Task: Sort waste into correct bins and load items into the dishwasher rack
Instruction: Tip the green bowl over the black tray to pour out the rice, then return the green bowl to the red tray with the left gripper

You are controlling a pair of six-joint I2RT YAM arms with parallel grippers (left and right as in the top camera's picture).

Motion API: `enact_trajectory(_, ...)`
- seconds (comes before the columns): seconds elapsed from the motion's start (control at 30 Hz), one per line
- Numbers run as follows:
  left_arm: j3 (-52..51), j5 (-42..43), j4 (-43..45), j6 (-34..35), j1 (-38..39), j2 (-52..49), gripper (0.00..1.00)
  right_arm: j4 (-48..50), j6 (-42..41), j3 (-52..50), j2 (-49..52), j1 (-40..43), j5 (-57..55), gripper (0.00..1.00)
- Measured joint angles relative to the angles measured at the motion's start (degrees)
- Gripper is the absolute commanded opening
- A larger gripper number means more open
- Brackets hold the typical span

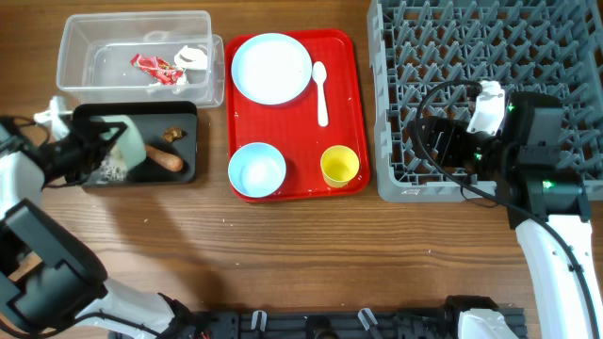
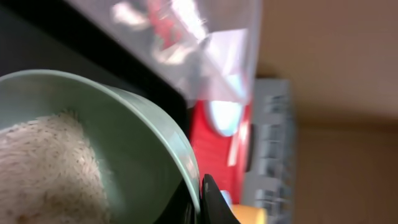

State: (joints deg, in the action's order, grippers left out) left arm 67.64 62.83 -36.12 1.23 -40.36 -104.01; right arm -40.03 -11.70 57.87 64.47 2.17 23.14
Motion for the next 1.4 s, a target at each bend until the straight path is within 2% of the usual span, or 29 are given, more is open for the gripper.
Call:
enact_trajectory(0.17,-0.1,15.4,3.6,-0.1,-3.9,-0.1,0.04,0.0,0.0,0.0,0.0,0.0,0.0,1.00)
enact_trajectory(0.3,-0.1,22.3,4.1,3.1,-5.6,-0.1,0.04,0.0,0.0,0.0,0.0,0.0,0.0,1.00)
enact_trajectory(0.6,-0.1,25.5,7.1,11.6,-9.2,-0.1,0.04,0.0,0.0,0.0,0.0,0.0,0.0,1.00)
enact_trajectory(1.0,-0.1,25.5,8.4,15.5,-8.7,-0.1,0.04,0.2,0.0,0.0,0.0,0.0,0.0,0.99)
enact_trajectory(1.07,-0.1,24.9,10.0,15.6,-6.6,0.0,0.04,0.9,0.0,0.0,0.0,0.0,0.0,1.00)
enact_trajectory(1.2,-0.1,18.1,15.2,15.9,4.5,2.7,0.04,1.5,-0.2,0.0,0.1,0.0,0.0,1.00)
enact_trajectory(1.27,-0.1,11.2,18.0,16.0,15.5,7.0,0.04,1.5,-0.2,0.0,0.1,0.0,0.0,1.00)
enact_trajectory(1.33,-0.1,4.5,19.5,16.0,22.8,9.2,0.04,1.5,-0.2,0.0,0.1,0.0,0.0,1.00)
enact_trajectory(1.4,-0.1,-6.6,20.3,15.4,33.3,10.6,0.04,1.4,-0.2,0.0,0.1,0.0,0.0,1.00)
